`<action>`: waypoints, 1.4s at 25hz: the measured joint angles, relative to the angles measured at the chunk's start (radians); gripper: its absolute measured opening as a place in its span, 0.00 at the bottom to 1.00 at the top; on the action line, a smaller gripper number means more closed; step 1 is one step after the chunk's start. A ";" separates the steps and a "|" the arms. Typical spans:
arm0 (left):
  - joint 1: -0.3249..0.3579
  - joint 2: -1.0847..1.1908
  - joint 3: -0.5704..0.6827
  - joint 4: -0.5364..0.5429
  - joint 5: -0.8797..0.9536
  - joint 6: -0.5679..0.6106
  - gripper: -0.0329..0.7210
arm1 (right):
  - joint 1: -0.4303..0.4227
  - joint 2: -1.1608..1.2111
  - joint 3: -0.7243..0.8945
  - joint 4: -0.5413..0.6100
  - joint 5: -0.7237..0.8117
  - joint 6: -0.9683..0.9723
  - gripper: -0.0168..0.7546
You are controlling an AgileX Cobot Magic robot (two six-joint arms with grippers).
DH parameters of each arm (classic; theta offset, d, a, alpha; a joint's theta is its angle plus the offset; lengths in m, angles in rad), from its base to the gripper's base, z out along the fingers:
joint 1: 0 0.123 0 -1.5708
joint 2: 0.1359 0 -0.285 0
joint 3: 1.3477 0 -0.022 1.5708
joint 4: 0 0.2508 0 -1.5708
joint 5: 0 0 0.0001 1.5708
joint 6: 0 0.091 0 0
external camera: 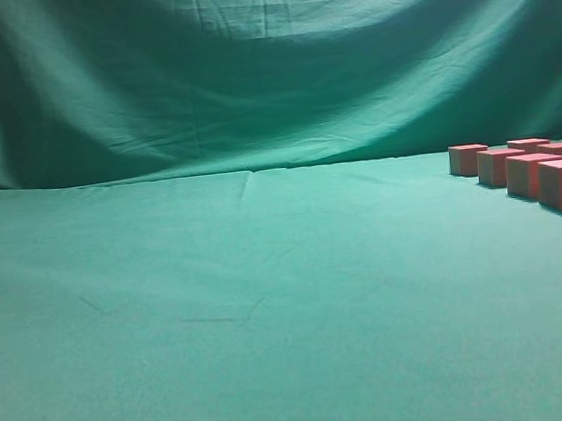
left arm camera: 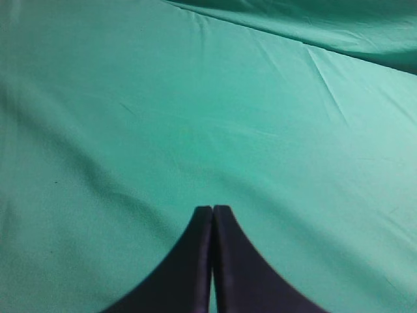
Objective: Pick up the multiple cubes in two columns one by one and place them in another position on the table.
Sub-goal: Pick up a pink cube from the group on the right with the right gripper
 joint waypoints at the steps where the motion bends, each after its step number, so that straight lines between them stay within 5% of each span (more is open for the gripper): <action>1: 0.000 0.000 0.000 0.000 0.000 0.000 0.04 | 0.000 0.000 0.000 0.000 0.000 0.000 0.02; 30: 0.000 0.000 0.000 0.000 0.000 0.000 0.04 | 0.000 0.000 0.002 -0.004 -0.006 0.000 0.02; 35: 0.000 0.000 0.000 0.000 0.000 0.000 0.04 | 0.000 0.000 0.002 0.115 -0.202 0.002 0.02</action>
